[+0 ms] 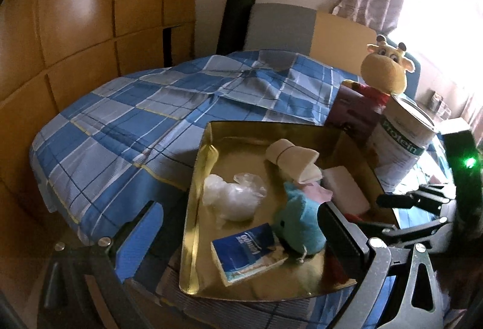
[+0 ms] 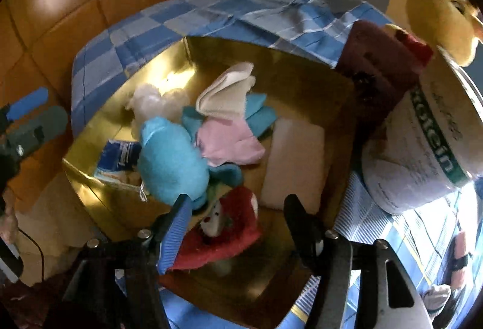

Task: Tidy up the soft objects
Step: 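Carry the red slipper into the gold tray and open the right gripper, then move both grippers back from the tray to the pile on the bed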

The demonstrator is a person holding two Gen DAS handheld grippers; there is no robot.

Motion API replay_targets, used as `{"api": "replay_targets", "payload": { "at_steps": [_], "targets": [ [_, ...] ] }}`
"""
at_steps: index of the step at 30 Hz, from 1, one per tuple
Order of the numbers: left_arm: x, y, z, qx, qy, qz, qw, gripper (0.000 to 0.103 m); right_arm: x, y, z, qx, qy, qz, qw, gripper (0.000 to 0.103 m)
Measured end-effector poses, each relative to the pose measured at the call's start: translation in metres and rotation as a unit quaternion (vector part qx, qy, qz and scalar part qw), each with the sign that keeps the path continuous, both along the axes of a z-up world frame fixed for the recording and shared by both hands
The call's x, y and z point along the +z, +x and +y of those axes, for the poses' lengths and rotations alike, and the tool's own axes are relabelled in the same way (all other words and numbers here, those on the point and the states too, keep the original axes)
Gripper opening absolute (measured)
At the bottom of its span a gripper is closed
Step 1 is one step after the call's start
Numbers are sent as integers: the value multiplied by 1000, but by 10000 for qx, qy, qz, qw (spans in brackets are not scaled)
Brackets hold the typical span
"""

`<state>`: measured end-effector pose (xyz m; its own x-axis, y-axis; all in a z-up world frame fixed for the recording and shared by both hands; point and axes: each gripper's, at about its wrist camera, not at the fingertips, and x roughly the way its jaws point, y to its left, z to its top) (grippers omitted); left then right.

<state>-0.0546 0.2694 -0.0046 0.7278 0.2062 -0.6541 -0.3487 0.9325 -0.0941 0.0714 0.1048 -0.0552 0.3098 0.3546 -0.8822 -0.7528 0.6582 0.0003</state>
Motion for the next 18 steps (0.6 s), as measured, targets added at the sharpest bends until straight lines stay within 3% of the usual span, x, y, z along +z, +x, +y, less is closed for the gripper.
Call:
{"api": "replay_targets", "payload": {
  "at_steps": [9, 18],
  "targets": [
    [4, 3, -21, -291, 133, 21, 9995, 103, 28, -4, -30, -315, 385, -373, 9981, 64],
    [9, 13, -51, -690, 318, 45, 9971, 103, 53, 7, -109, -1181, 782, -627, 9879, 64]
  ]
}}
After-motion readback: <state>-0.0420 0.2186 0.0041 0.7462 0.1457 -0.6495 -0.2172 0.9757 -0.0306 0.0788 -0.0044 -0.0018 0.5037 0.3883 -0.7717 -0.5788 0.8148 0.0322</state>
